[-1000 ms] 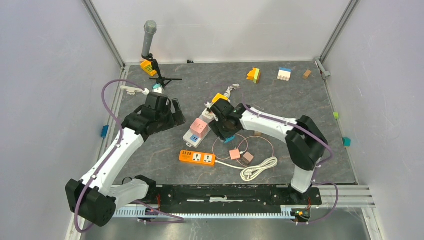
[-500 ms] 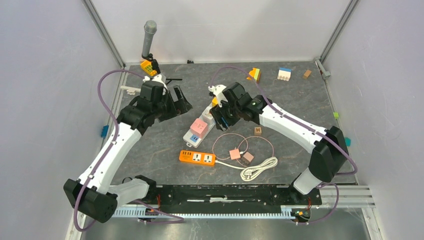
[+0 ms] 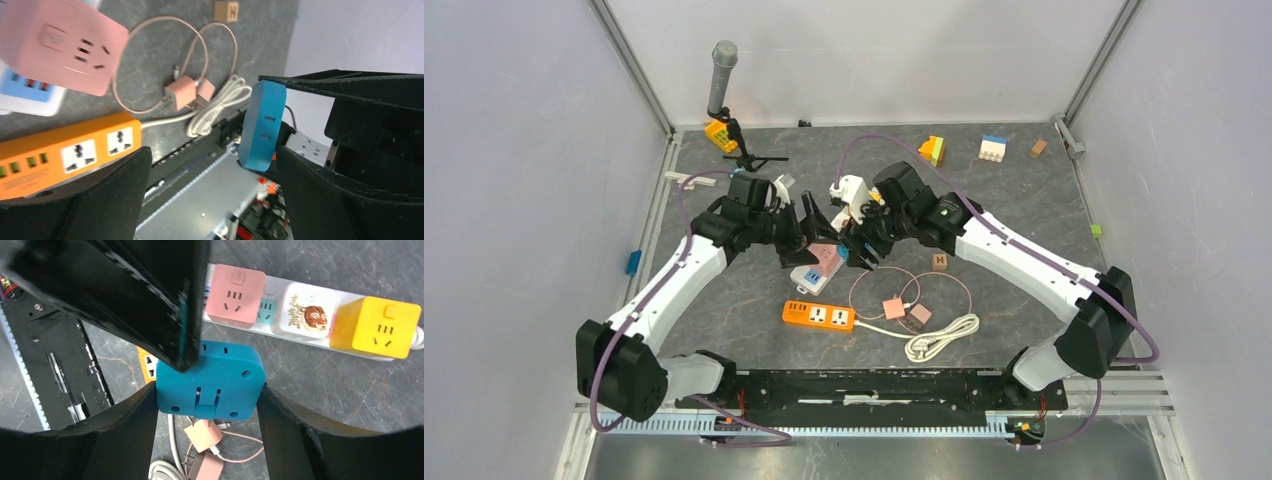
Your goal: Insert the plug
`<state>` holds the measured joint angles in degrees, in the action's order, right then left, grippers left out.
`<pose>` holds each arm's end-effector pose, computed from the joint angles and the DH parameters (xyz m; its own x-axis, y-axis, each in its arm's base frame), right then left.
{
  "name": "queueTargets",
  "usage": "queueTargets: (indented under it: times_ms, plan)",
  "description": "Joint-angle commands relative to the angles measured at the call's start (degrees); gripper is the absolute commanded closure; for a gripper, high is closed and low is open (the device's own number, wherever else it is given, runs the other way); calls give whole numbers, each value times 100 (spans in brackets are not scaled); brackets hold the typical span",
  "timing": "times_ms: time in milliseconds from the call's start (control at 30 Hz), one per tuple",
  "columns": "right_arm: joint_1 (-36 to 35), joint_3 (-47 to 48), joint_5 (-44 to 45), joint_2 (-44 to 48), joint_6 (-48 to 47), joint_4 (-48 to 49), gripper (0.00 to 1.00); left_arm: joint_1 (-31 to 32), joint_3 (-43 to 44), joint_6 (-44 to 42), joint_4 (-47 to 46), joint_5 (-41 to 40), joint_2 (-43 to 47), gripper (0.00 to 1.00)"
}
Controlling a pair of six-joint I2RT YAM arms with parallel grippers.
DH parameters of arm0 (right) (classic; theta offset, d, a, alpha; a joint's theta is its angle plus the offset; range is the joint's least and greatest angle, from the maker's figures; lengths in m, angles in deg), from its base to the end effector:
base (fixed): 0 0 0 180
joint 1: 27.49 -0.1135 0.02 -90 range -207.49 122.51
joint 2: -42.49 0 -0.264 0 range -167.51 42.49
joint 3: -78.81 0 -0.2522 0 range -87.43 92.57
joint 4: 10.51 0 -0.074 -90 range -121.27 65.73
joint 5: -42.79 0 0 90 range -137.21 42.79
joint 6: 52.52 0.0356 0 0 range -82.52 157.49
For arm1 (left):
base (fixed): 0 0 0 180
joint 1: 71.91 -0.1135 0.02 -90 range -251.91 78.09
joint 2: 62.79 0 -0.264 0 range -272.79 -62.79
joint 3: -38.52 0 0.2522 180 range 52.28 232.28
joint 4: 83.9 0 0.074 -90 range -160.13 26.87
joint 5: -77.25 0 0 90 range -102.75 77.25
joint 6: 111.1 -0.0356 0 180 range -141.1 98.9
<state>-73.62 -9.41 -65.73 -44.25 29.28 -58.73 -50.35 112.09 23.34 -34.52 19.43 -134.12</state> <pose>0.2239 0.2492 0.3255 -0.3490 -0.5582 -0.7528 -0.9031 0.4148 0.1111 0.2333 -0.1126 0.2971 -0.9404 -0.2656 -0.2123 -0.0147 0.6556 -0.7550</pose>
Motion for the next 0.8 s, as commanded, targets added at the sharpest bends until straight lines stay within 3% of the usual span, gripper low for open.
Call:
queueTargets:
  times_ms: [0,367,767]
  plan:
    - [-175,446,-203,-11,-410,-131,52,-5,-334,837,-1222,1334,105,0]
    - [-409,869,-541,-297,-681,-409,53,55,-271,515,-1027,1836,-239,10]
    - [-491,1108,-532,-505,-656,-465,53,258,-30,464,-1021,1926,-620,39]
